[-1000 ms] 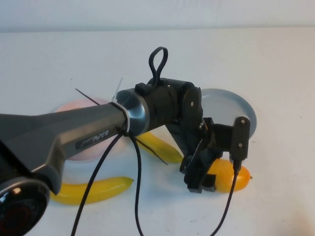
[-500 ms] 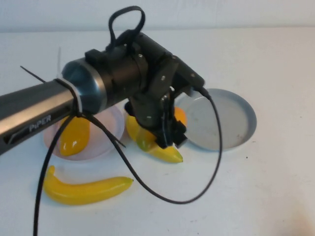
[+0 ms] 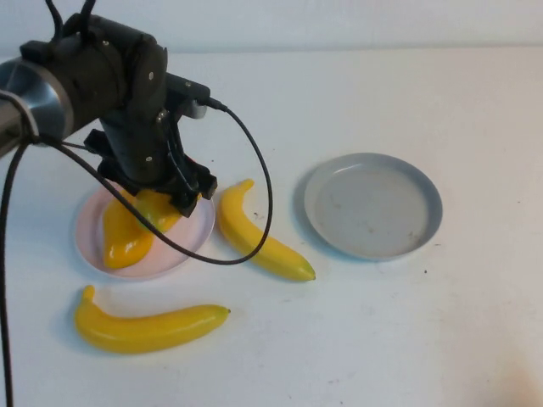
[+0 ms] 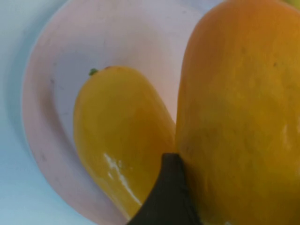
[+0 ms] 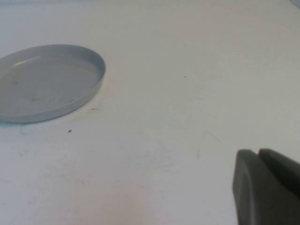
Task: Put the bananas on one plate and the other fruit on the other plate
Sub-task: Put one type of fruit in the left plate, then put another type of fruit in the right plate
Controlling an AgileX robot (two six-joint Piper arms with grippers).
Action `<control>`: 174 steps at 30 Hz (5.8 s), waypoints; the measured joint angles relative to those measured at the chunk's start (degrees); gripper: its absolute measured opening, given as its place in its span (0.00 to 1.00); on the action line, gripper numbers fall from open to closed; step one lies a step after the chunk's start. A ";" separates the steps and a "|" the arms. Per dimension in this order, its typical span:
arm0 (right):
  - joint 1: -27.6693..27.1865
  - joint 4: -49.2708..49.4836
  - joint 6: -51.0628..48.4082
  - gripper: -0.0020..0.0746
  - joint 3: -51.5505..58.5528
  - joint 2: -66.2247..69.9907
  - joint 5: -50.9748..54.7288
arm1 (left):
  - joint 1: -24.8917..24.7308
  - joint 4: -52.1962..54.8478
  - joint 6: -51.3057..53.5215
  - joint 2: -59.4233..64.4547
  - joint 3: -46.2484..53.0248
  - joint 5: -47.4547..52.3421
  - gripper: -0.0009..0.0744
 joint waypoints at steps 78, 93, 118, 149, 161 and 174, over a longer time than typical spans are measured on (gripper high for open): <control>0.00 0.00 0.00 0.01 0.00 0.00 0.00 | 0.08 -3.76 0.89 -71.02 68.10 -51.52 0.01; 0.00 0.00 0.00 0.01 0.00 0.00 0.00 | 19.29 -5.29 0.40 -103.07 89.74 -60.82 0.01; 0.00 0.00 0.00 0.00 0.00 0.00 0.00 | 21.08 -4.81 -2.54 -107.93 91.44 -40.55 0.01; 0.00 8.63 0.00 0.00 0.00 0.00 -5.95 | 21.08 -4.72 -2.54 -107.93 91.44 -40.55 0.01; -0.18 33.89 0.00 0.00 -1.13 0.00 -9.35 | 21.08 -4.72 -2.54 -107.93 91.44 -40.55 0.01; -0.18 35.67 -16.26 0.00 -24.42 25.00 19.78 | 21.08 -4.72 -2.54 -107.93 91.44 -40.55 0.01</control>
